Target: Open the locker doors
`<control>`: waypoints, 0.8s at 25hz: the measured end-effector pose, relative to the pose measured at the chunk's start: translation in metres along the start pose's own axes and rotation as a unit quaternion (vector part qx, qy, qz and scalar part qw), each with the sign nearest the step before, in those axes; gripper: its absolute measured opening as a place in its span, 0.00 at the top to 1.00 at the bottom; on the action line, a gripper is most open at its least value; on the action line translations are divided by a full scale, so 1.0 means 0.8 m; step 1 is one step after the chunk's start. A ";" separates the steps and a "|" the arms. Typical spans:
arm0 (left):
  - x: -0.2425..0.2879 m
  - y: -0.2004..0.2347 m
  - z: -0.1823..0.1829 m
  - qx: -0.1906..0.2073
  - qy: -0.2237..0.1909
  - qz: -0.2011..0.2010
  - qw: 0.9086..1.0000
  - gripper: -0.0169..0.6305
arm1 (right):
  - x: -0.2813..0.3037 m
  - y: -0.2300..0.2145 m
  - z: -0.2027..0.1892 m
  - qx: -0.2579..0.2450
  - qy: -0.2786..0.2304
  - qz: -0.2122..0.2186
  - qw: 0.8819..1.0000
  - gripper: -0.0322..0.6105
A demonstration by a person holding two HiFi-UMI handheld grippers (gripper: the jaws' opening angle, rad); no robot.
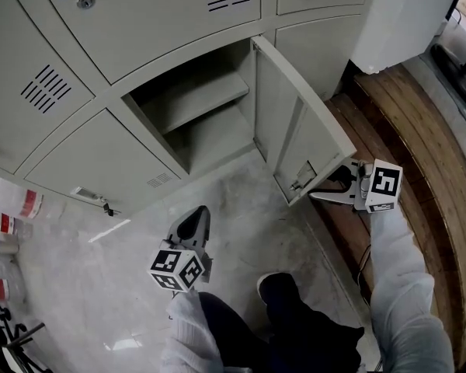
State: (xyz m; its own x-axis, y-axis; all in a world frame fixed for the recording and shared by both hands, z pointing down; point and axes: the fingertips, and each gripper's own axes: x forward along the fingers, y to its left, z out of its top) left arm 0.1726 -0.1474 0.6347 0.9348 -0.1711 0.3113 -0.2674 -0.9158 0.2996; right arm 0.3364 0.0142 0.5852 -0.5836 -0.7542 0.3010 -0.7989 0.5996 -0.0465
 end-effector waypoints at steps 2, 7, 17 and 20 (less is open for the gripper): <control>0.002 -0.004 -0.001 0.004 0.004 -0.002 1.000 0.96 | -0.008 -0.004 -0.003 0.002 0.005 -0.001 1.000 0.75; 0.009 -0.005 -0.004 0.005 0.007 -0.003 1.000 0.96 | -0.021 -0.011 -0.007 0.005 0.019 -0.010 1.000 0.75; 0.033 -0.033 0.000 0.012 0.004 -0.034 0.999 0.96 | -0.028 -0.014 -0.010 0.027 0.004 -0.056 0.998 0.75; 0.043 -0.050 0.005 0.012 -0.001 -0.049 0.999 0.96 | -0.031 -0.016 -0.011 0.031 0.002 -0.088 0.996 0.75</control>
State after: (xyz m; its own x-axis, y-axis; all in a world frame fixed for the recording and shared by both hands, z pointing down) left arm 0.2163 -0.1184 0.6302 0.9569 -0.0811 0.2788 -0.1689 -0.9365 0.3072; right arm 0.3622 0.0278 0.5865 -0.4335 -0.8452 0.3125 -0.8961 0.4409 -0.0507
